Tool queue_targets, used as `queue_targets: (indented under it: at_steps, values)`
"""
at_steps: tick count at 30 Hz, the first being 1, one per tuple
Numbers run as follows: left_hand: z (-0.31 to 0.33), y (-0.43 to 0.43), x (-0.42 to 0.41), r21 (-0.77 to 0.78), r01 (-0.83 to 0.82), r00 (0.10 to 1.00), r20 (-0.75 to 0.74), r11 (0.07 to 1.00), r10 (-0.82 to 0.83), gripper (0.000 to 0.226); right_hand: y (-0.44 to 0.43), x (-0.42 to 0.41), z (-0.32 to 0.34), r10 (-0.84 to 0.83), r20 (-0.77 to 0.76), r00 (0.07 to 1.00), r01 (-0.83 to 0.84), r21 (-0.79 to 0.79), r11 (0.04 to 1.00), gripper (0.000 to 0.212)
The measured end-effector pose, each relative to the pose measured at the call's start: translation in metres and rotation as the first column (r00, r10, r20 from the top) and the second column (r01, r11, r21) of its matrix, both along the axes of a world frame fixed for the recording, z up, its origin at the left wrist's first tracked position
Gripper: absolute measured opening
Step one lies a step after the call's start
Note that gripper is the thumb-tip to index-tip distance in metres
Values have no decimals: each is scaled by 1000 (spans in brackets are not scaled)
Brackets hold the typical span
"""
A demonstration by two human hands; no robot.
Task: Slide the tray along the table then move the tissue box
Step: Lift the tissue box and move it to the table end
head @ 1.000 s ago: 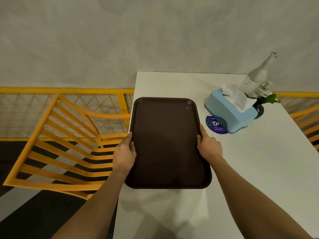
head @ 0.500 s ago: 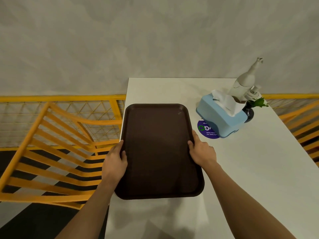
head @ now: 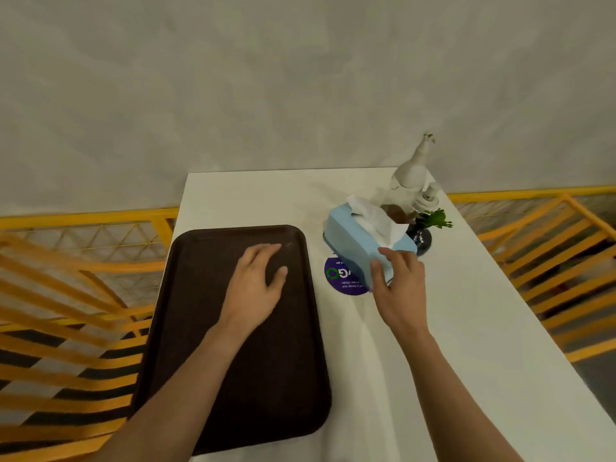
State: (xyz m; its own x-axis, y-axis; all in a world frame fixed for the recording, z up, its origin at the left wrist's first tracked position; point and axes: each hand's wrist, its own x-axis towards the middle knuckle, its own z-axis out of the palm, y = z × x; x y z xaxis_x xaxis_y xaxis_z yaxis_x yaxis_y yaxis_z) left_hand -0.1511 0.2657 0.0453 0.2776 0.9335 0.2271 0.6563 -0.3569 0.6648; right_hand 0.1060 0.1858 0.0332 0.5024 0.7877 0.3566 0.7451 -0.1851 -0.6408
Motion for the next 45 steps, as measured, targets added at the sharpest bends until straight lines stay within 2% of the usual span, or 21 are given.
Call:
queue_targets:
  at_steps: [2,5,8,12,16,19,24,31,37,45]
  values:
    - [10,14,36,-1,55,998,32,999,-55,53,1,13,-4,-31,9,999,30,28,999,40]
    - [17,36,82,-60,148,989,38,987,-146,74,5,30,-12,-65,2,998,65,5,998,56]
    - [12,59,113,-164,236,972,25,958,-235,103,10,39,-19,-62,-106,992,56,-55,997,85]
    - [0,88,133,-302,237,966,-29,924,-257,134,14,46,-28,-43,-206,978,20,-115,993,124]
    - [-10,110,141,-366,272,947,-61,890,-314,144,13,52,-42,-43,-326,945,-19,-183,983,138]
    - [-12,124,144,-394,300,934,-67,869,-352,145,11,55,-47,-27,-403,915,-52,-185,981,133]
    - [-15,135,143,-366,325,930,-47,872,-366,123,10,55,-50,1,-410,912,-67,-146,987,122]
    - [-14,154,132,-357,304,936,-62,883,-348,126,32,45,-51,21,-399,917,-95,-167,981,121]
    - [-11,180,116,-335,264,950,-74,904,-305,117,70,34,-50,85,-402,912,-144,-119,982,111]
    - [-12,214,97,-255,191,978,-33,948,-206,90,130,19,-48,155,-387,909,-202,-83,976,93]
